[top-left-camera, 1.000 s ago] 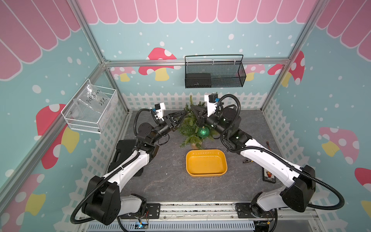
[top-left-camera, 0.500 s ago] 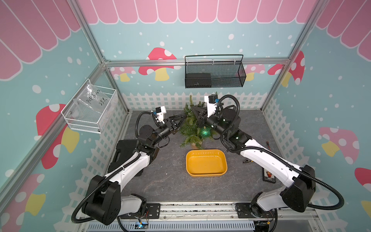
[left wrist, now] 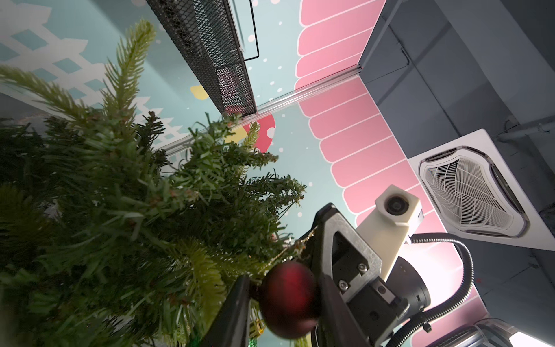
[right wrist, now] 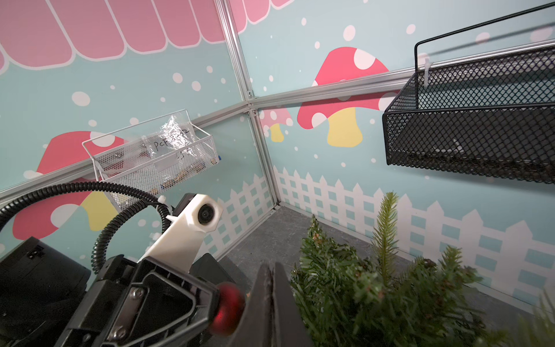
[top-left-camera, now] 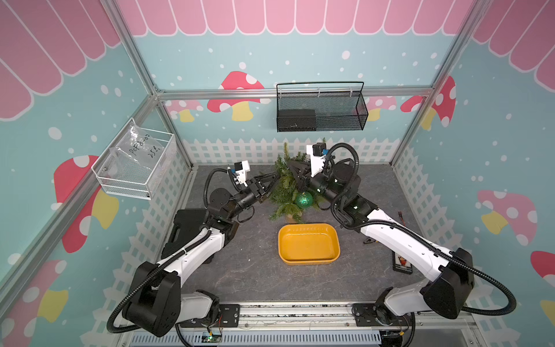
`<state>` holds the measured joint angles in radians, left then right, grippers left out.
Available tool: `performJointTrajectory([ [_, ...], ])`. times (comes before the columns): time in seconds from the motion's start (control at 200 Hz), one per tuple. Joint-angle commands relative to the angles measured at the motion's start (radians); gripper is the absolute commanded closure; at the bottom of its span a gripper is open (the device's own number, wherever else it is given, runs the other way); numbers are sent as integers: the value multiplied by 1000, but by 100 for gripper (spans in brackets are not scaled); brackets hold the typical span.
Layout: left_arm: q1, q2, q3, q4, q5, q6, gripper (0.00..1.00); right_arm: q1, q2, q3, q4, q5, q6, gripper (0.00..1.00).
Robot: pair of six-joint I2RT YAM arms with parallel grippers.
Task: Decorate the small christmas tree with ornaments
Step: Hang an ornament on the christmas tree.
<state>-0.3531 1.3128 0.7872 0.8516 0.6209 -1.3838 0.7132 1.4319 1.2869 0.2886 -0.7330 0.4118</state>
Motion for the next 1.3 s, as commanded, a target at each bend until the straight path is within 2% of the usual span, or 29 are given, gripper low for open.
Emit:
performJointTrajectory([
  [0.0, -3, -21, -20, -9, -9, 2, 74, -2, -22, -7, 15, -3, -10, 91],
  [0.09, -3, -35, -28, -28, -11, 14, 74, -3, -23, -8, 14, -3, -8, 90],
  [0.185, -3, -47, -36, -42, -13, 21, 74, -3, -27, -8, 15, 1, -9, 83],
  [0.42, -2, -82, -60, -95, -28, 53, 73, -3, -39, -6, 14, 7, -11, 76],
  [0.47, -1, -86, -65, -95, -31, 55, 70, -3, -40, -6, 14, 9, -11, 74],
  [0.706, -2, -124, -85, -127, -58, 71, 41, -2, -57, -6, 14, 18, -13, 66],
  [0.821, -1, -151, -92, -153, -68, 81, 39, -3, -68, -6, 15, 22, -13, 64],
  [1.106, -2, -237, -120, -243, -93, 109, 38, -3, -97, -6, 8, 28, -11, 51],
  [1.296, -5, -322, -112, -392, -112, 178, 30, -4, -145, -12, -35, 61, -22, 42],
])
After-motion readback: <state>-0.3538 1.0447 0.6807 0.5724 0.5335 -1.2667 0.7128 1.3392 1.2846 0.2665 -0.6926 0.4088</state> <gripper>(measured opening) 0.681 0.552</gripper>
